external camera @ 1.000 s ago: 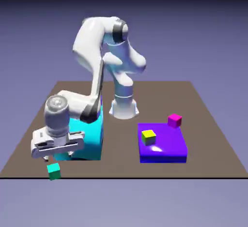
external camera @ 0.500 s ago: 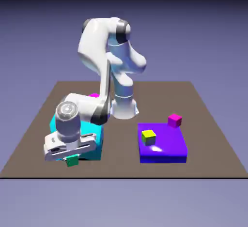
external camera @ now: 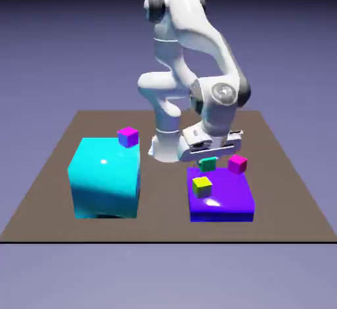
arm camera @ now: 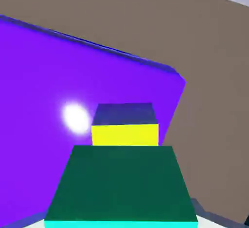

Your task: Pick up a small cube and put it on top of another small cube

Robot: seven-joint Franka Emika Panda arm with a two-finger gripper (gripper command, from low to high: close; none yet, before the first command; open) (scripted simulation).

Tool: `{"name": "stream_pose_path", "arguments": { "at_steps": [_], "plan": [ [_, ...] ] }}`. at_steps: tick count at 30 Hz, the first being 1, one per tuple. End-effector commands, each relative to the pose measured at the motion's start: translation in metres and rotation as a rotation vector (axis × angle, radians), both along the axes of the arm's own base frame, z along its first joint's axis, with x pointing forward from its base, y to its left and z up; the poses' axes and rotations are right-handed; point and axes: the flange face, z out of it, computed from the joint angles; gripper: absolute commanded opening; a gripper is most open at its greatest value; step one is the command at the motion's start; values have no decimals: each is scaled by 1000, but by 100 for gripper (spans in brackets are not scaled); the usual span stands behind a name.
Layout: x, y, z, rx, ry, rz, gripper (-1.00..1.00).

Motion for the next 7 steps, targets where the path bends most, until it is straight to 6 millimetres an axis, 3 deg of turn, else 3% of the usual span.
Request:
{"name": "stream_pose_path", "arguments": {
  "at_steps": [1,3,4,5,6,7],
  "plan": [
    [1,-16,-16,-3,-1,-32,-100],
    [-8,-18,-47,-2,-1,-32,-100],
    [-9,-18,-51,-2,-1,-32,-100],
    [-9,-18,-51,-2,-1,-32,100],
    [-9,-18,-51,-2,-1,-32,100],
    [-4,-17,-36,-3,-1,-32,100]
  ]
}}
